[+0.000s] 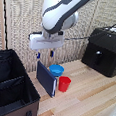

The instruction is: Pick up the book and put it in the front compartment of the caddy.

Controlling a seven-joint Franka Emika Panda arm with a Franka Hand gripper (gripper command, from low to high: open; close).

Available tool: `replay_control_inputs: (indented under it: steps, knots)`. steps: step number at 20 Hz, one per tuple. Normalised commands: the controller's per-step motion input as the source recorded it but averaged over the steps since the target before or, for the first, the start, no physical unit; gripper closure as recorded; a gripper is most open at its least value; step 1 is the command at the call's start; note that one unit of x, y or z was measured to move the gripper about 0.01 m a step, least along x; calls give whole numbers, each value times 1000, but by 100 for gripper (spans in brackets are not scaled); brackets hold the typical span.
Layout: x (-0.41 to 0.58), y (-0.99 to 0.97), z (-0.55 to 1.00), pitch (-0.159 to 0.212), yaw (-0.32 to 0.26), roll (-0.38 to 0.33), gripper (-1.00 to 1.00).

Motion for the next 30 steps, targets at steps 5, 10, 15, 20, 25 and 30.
replay_control_inputs:
  steps: [5,10,15,20,25,30]
  knots:
    - [64,25,-360,9,113,-108,-100]
    - [85,-42,-353,1,138,-92,-100]
    - [70,-154,-283,3,173,-47,-100]
    - [84,-217,-213,0,194,-29,-100]
    - [16,-171,-83,0,151,-33,100]
    - [15,0,-39,18,31,-3,100]
